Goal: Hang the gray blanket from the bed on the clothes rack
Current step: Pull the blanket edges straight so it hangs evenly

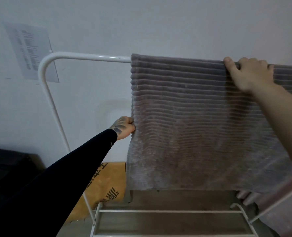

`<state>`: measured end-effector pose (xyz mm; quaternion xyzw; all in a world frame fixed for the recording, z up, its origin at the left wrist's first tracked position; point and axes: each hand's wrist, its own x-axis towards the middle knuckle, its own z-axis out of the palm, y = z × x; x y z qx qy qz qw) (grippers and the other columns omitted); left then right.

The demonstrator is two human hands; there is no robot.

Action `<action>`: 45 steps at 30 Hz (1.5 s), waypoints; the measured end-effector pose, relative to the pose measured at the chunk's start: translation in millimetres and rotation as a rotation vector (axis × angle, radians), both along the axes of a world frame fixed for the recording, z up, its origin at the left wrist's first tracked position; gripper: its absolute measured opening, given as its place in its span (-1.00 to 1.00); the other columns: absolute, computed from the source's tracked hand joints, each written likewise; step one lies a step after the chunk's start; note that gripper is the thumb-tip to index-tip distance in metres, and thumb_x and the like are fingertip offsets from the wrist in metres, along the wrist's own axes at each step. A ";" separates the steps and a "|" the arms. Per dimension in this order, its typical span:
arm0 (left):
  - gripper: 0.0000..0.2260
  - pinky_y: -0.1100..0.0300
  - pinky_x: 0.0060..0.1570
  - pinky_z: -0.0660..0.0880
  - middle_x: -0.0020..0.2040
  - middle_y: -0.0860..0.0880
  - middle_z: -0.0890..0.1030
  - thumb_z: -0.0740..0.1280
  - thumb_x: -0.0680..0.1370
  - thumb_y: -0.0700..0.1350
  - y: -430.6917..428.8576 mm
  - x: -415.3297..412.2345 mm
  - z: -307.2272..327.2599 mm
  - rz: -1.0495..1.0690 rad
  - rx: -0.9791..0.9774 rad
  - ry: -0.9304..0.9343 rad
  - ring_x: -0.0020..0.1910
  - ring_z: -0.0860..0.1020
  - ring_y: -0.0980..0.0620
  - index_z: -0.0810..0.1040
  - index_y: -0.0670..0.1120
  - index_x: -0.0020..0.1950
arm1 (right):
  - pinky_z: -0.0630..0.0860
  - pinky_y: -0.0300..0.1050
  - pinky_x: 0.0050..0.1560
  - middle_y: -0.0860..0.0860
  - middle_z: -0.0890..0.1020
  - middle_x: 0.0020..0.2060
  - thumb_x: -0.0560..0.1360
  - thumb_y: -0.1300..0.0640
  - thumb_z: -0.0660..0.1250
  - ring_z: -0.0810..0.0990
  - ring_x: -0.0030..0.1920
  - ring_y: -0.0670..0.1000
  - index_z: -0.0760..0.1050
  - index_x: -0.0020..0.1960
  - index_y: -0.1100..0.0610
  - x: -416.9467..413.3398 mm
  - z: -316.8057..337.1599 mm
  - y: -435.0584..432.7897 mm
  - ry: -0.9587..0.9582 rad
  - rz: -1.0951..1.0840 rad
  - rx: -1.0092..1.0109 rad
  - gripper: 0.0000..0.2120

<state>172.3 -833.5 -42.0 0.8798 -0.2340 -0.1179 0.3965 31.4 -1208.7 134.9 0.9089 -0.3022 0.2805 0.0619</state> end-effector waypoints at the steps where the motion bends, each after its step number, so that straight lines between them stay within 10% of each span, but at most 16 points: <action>1: -0.90 0.08 -0.11 0.48 -0.15 -0.09 0.64 0.24 0.42 -0.32 -0.9 -3.6 3.9 0.015 -0.101 0.062 -0.16 0.56 -0.09 0.55 -0.20 -0.21 | 0.16 0.50 0.51 0.37 0.52 0.36 0.47 -0.61 -0.31 0.40 0.41 0.46 0.51 0.38 0.19 0.5 -0.1 -0.3 0.005 0.002 -0.005 0.09; 8: -0.68 0.12 0.09 0.59 0.13 -0.02 0.75 0.42 0.53 0.05 -8.8 -0.4 45.1 -0.012 -0.659 0.195 0.11 0.70 0.02 0.70 -0.09 0.19 | 0.19 0.48 0.49 0.36 0.54 0.34 0.47 -0.62 -0.29 0.43 0.39 0.44 0.51 0.37 0.19 -0.7 0.9 -3.4 0.013 0.033 -0.030 0.08; 16: -0.55 0.01 -0.10 0.72 -0.15 -0.09 0.78 0.62 0.31 0.16 -7.4 13.8 51.0 0.288 -0.729 -0.023 -0.09 0.75 -0.13 0.74 -0.21 -0.11 | 0.06 0.47 0.55 0.32 0.61 0.26 0.42 -0.65 -0.36 0.50 0.36 0.38 0.51 0.30 0.17 4.0 4.8 -20.2 0.020 0.071 0.013 0.11; 21: -0.60 0.06 -0.25 0.50 -0.32 0.09 0.47 0.42 0.43 0.26 -18.2 -17.8 61.9 0.580 -0.494 -0.563 -0.29 0.51 -0.08 0.39 -0.02 -0.26 | 0.18 0.39 0.52 0.29 0.66 0.19 0.43 -0.64 -0.35 0.58 0.27 0.34 0.54 0.22 0.11 11.8 7.5 -22.8 0.013 0.115 0.012 0.05; 27: -0.76 -0.03 0.09 0.48 0.07 -0.02 0.60 0.37 0.57 0.07 -77.7 -53.4 133.1 0.045 -0.303 -1.322 0.06 0.55 -0.08 0.58 -0.07 0.11 | 0.36 0.14 0.06 0.19 0.64 -0.05 0.47 -0.60 -0.28 0.60 0.01 0.23 0.43 -0.02 0.02 16.1 9.4 -25.0 -0.019 0.249 -0.031 -0.19; 29: -0.61 -0.06 0.27 0.40 0.27 -0.05 0.59 0.22 0.64 0.19 -106.5 -53.6 162.0 -0.039 0.005 -1.316 0.26 0.52 -0.13 0.57 -0.04 0.28 | 0.34 0.11 0.00 0.10 0.56 -0.13 0.48 -0.60 -0.25 0.49 -0.10 0.16 0.43 -0.04 0.00 16.0 9.6 -26.3 -0.017 0.328 -0.010 -0.23; 32: -0.54 -0.07 0.20 0.44 0.12 -0.10 0.67 -0.02 0.66 0.32 -130.7 -39.7 184.1 0.020 0.344 -1.136 0.16 0.60 -0.18 0.50 0.02 0.02 | 0.38 0.07 -0.06 0.00 0.56 -0.15 0.50 -0.60 -0.17 0.50 -0.10 0.15 0.44 -0.03 -0.05 10.7 9.0 -38.3 -0.022 0.473 0.033 -0.30; 37: -0.29 -0.02 -0.05 0.39 -0.11 -0.14 0.69 -0.22 0.59 0.44 -129.4 -11.5 191.3 0.195 0.461 -1.124 0.00 0.65 -0.19 0.48 -0.02 -0.28 | 0.33 0.06 -0.08 -0.07 0.53 -0.30 0.60 -0.50 -0.16 0.57 -0.15 0.19 0.41 -0.22 0.00 -22.7 2.3 -122.4 -0.072 0.412 -0.064 -0.33; 45: -0.42 -0.04 0.10 0.47 0.07 -0.17 0.69 -0.08 0.65 0.32 -219.2 -46.9 205.2 0.149 0.465 -1.080 0.13 0.62 -0.20 0.60 0.00 -0.07 | 0.37 0.16 0.12 0.06 0.60 -0.26 0.63 -0.42 -0.22 0.49 -0.18 0.16 0.60 -0.21 0.05 -45.5 5.9 -205.0 -0.022 0.231 -0.056 -0.21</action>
